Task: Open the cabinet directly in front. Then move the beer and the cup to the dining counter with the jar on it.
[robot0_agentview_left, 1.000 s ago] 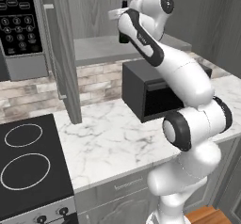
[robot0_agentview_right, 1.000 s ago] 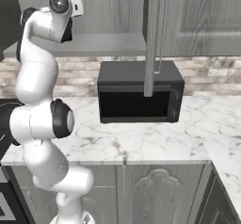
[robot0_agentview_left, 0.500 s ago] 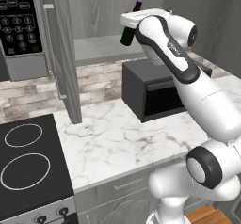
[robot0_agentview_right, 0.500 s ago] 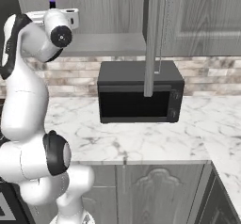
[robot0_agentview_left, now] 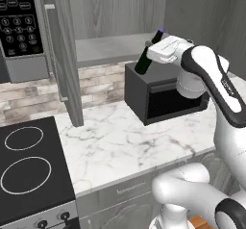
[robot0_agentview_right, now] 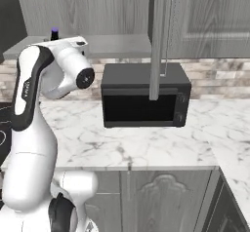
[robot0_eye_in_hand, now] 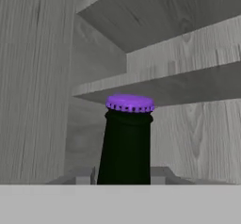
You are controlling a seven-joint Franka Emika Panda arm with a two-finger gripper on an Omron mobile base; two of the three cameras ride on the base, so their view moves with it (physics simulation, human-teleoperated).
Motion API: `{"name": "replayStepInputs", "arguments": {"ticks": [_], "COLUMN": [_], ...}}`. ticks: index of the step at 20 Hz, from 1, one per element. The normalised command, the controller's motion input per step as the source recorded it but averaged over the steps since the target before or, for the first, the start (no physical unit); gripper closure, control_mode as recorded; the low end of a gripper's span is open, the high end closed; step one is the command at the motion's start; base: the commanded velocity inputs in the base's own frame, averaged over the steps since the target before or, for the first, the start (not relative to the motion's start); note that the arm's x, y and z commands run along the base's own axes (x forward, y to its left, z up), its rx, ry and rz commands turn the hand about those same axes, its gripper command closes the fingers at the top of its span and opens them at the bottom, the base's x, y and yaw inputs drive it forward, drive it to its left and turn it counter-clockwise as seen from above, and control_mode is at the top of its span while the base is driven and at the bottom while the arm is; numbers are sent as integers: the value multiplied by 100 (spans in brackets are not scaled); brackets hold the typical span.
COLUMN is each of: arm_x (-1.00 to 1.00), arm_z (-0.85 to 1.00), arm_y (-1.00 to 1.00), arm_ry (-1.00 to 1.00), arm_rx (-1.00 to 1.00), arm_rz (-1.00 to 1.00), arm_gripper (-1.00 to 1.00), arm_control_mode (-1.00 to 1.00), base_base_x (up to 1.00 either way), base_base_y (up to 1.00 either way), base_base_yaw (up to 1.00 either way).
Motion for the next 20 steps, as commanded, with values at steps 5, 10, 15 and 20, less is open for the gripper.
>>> {"name": "replayStepInputs", "arguments": {"ticks": [5,10,15,20], "arm_x": [-100,-74,-63,-6], "arm_z": [-30,-9,-4,0], "arm_y": [17,49,46,1], "arm_ry": [-10,-27,-20,-2], "arm_rx": [-5,-7,-3,0], "arm_rz": [26,16,12,0], "arm_gripper": [100,100,100,100], "arm_control_mode": [-100,-100,-100,-100], "base_base_x": [0,0,0,0], "base_base_y": [0,0,0,0], "base_base_yaw": [0,0,0,0]}}
